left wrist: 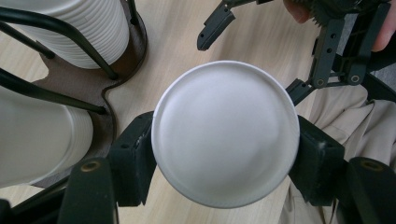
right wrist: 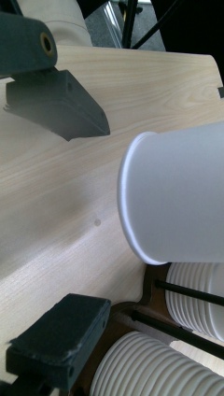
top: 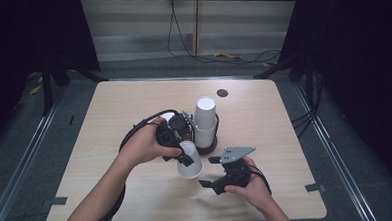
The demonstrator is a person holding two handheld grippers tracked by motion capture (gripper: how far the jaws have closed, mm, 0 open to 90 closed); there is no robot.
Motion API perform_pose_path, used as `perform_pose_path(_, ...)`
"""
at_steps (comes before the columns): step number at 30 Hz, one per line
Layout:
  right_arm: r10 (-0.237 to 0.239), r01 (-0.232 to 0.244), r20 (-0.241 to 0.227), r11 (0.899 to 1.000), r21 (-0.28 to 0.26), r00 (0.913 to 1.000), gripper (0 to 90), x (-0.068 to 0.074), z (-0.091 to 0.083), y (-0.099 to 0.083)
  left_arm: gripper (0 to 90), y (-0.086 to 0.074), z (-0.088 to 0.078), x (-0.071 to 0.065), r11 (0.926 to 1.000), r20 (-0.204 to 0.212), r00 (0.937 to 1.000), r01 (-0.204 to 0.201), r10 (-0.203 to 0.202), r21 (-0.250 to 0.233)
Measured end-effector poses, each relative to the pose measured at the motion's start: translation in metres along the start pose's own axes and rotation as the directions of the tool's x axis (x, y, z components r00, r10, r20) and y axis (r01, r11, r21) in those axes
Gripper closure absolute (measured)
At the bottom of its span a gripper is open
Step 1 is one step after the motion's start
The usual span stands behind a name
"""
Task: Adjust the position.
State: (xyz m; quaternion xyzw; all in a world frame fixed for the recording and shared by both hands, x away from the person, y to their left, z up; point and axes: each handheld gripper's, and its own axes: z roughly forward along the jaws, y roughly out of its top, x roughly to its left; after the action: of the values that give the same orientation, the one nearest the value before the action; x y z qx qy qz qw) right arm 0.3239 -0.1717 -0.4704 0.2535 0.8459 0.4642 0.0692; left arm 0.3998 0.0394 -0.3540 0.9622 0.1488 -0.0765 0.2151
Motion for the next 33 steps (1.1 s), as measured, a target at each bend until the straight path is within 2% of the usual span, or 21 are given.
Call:
perform_pose_path(10, 0.011, -0.011, -0.021, 1.000, -0.016, 0.9997, 13.9, 0.001, 0.004, -0.001, 32.8, 0.002, 0.008, -0.003, 0.9999, 0.021, 0.9998, 0.005, -0.004, -0.015)
perform_pose_path(16, 0.001, -0.002, -0.029, 1.000, -0.020, 0.9996, 13.7, 0.001, 0.006, 0.000, 32.8, 0.006, 0.011, -0.006, 0.9998, 0.024, 0.9997, 0.001, -0.001, -0.021)
perform_pose_path(19, 0.003, -0.003, -0.033, 1.000, -0.021, 0.9995, 13.9, 0.001, 0.006, 0.000, 32.8, 0.008, 0.013, -0.006, 0.9998, 0.029, 0.9995, -0.012, 0.013, -0.017)
perform_pose_path(28, 0.015, -0.016, -0.038, 0.999, -0.040, 0.9992, 13.8, 0.000, 0.008, 0.002, 32.9, 0.012, 0.016, -0.008, 0.9999, 0.038, 0.9993, -0.005, 0.005, -0.012)
perform_pose_path(33, 0.010, -0.012, -0.040, 0.999, -0.053, 0.9991, 13.8, 0.002, 0.010, 0.005, 32.8, 0.016, 0.018, -0.010, 0.9998, 0.042, 0.9990, -0.016, 0.017, -0.009)
